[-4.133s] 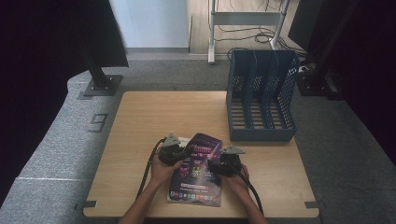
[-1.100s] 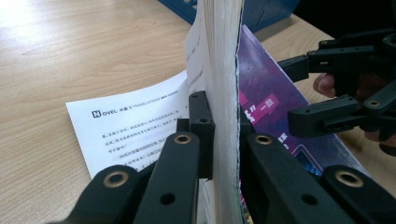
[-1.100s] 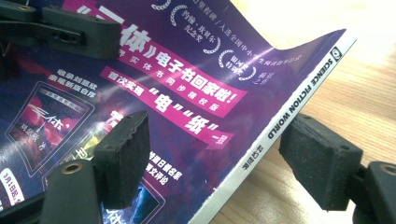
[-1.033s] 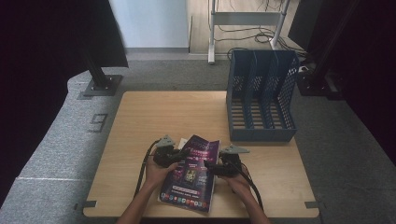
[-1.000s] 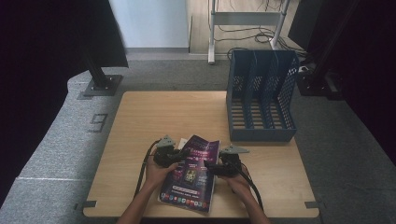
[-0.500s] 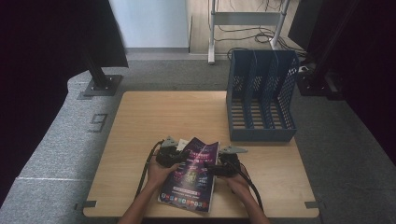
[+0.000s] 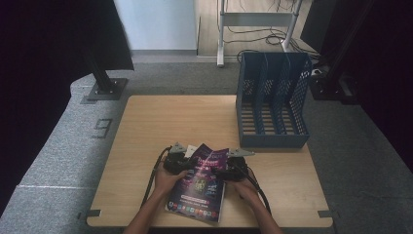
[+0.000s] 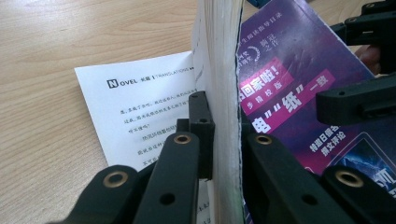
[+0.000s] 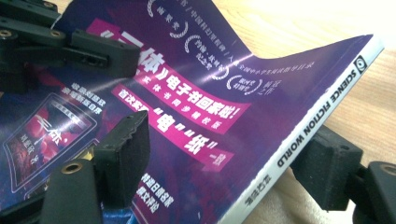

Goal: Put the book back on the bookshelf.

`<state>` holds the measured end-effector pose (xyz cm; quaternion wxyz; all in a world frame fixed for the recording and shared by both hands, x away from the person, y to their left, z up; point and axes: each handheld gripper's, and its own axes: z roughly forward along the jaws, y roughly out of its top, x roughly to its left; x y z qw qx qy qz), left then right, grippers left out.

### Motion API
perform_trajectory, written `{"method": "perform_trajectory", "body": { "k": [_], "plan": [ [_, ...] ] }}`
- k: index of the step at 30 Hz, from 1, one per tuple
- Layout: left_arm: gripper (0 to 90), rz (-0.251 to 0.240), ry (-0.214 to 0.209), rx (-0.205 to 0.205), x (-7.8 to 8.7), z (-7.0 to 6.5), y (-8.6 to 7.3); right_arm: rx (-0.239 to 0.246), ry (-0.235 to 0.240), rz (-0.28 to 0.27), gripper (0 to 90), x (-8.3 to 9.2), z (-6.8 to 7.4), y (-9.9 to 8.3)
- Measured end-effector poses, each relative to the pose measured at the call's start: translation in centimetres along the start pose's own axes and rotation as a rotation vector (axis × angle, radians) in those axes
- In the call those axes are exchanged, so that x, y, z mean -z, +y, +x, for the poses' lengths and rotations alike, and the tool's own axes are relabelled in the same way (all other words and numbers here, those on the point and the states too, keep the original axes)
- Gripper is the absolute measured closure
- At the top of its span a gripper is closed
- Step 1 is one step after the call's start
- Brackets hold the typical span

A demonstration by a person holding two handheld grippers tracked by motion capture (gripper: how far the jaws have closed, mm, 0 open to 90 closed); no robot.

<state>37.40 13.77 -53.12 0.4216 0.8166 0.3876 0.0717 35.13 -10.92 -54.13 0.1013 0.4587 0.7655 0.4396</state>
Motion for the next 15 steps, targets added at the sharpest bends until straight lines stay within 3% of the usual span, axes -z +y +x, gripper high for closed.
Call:
{"method": "perform_trajectory", "body": {
  "k": [15],
  "plan": [
    [85.8, 0.007, 0.009, -0.007, 0.0, 0.0, 0.1, -0.006, -0.025, 0.022, 31.3, -1.0, -0.3, 1.6]
  ]
}}
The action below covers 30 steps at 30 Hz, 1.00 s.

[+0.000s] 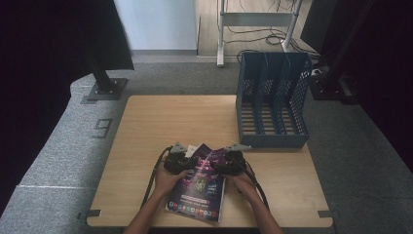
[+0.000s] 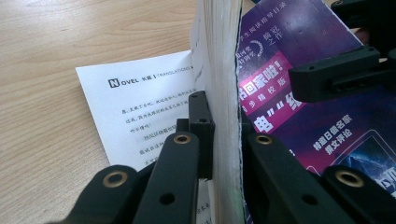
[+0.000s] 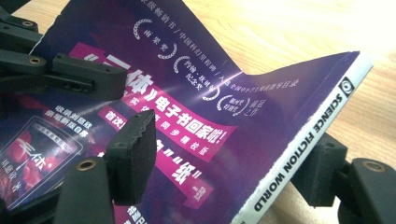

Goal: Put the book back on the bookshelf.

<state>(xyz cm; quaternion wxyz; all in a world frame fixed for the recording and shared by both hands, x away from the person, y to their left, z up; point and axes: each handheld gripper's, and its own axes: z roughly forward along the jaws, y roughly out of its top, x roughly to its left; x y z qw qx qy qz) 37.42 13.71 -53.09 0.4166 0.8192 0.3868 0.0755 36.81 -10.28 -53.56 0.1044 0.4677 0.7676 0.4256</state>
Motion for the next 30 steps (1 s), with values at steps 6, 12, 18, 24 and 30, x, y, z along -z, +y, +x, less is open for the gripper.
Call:
{"method": "perform_trajectory", "body": {
  "k": [6, 12, 18, 24, 30],
  "plan": [
    [85.7, -0.004, 0.001, -0.003, 0.04, 0.03, -0.07, -0.025, -0.013, -0.003, 36.9, -0.22, -0.2, -0.07],
    [85.7, -0.011, -0.007, 0.003, 0.02, 0.13, -0.16, -0.049, 0.015, 0.004, 41.3, -0.22, -0.73, -0.21],
    [85.8, -0.014, -0.012, 0.013, -0.02, 0.24, -0.24, -0.067, 0.03, 0.009, 45.5, -0.21, -0.69, -0.18],
    [85.8, -0.014, -0.015, 0.01, -0.01, 0.22, -0.27, -0.032, -0.019, 0.011, 60.9, -0.12, -0.68, -0.31],
    [85.8, -0.024, -0.014, 0.006, 0.14, 0.08, -0.27, -0.016, -0.019, 0.006, 63.0, 0.05, -0.53, -0.3]
  ]
}}
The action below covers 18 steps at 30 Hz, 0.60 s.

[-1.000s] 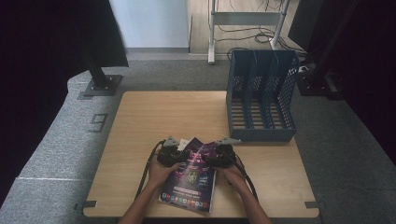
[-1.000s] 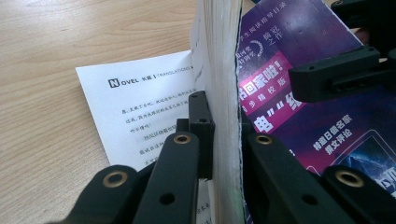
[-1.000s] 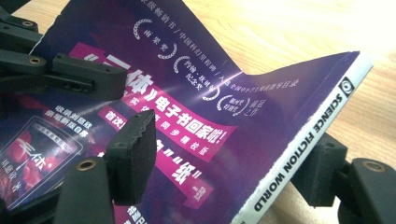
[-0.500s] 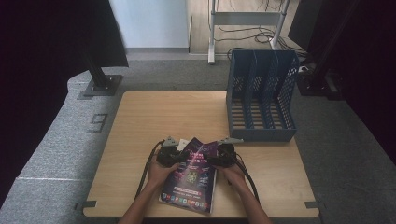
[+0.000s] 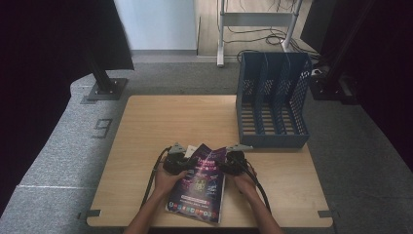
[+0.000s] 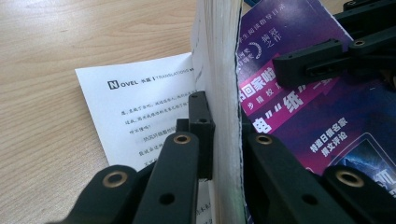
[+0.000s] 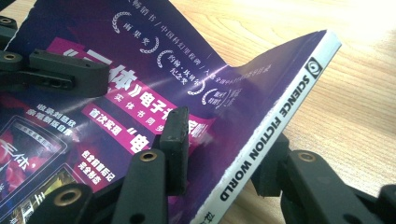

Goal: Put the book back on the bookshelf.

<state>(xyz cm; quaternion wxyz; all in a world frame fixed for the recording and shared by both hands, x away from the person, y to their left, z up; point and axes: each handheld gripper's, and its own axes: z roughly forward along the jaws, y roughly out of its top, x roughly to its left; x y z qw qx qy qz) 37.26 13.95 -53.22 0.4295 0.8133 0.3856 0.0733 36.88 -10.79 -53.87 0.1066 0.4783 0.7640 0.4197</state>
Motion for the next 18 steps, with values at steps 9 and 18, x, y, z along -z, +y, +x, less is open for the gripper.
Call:
{"method": "perform_trajectory", "body": {
  "k": [9, 18],
  "plan": [
    [85.7, -0.028, -0.019, 0.0, 0.9, 0.0, 0.3, 0.023, -0.001, -0.038, 64.4, 0.7, 0.5, 0.2],
    [85.4, -0.079, -0.036, -0.019, 2.2, -0.2, 1.1, 0.03, 0.014, -0.103, 66.5, 2.3, 1.1, 0.8]
  ]
}}
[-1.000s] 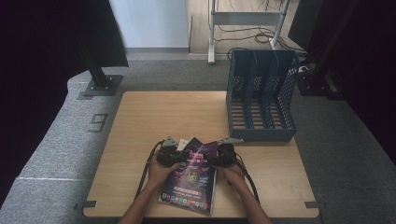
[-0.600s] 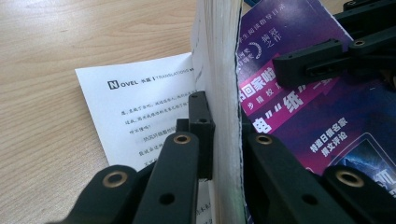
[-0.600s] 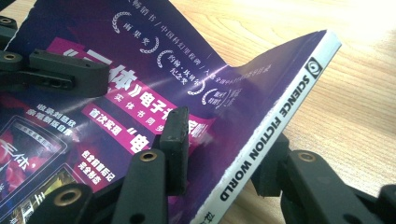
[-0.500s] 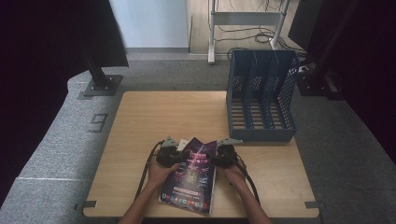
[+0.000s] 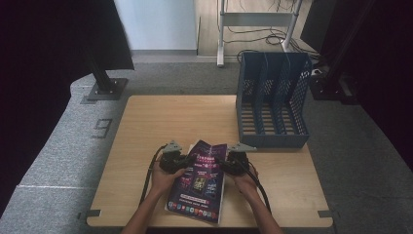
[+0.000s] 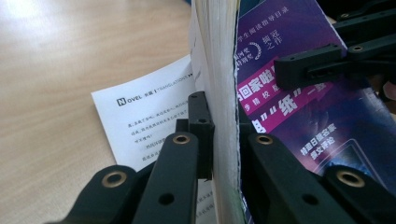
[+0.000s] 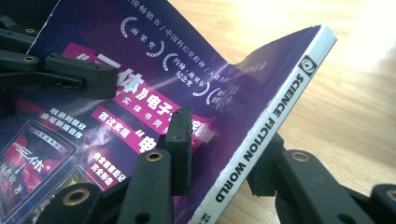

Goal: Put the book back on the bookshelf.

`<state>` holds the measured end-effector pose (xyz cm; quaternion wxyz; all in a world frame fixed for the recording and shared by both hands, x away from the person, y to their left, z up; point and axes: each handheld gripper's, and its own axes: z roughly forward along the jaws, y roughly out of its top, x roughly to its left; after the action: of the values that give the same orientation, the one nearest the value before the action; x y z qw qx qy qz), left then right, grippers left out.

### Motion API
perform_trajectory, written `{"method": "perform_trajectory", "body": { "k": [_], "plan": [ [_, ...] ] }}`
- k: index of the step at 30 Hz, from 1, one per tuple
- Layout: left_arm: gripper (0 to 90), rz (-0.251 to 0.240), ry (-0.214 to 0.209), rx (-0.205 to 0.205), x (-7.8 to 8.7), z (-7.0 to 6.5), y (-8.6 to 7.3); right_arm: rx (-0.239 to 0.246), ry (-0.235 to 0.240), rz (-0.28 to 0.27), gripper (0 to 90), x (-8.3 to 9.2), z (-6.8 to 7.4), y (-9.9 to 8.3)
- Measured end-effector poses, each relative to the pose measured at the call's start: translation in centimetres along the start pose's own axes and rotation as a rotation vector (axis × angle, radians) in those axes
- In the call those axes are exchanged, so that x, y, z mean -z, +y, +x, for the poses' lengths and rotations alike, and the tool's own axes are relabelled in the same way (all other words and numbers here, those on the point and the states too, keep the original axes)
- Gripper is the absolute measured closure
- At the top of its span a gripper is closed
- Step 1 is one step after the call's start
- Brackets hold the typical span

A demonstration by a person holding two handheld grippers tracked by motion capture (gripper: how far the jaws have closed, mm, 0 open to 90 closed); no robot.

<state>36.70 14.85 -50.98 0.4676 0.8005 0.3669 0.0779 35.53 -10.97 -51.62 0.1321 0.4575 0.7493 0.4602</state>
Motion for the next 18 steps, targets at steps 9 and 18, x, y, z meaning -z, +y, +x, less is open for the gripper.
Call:
{"method": "perform_trajectory", "body": {
  "k": [9, 18],
  "plan": [
    [85.5, -0.052, 0.008, -0.031, 1.2, -0.7, 1.1, 0.013, 0.018, -0.08, 68.7, 1.7, 0.5, 0.9],
    [85.4, -0.085, 0.011, -0.057, 2.1, -1.4, 2.0, 0.024, 0.032, -0.122, 69.6, 2.8, 0.8, 1.4]
  ]
}}
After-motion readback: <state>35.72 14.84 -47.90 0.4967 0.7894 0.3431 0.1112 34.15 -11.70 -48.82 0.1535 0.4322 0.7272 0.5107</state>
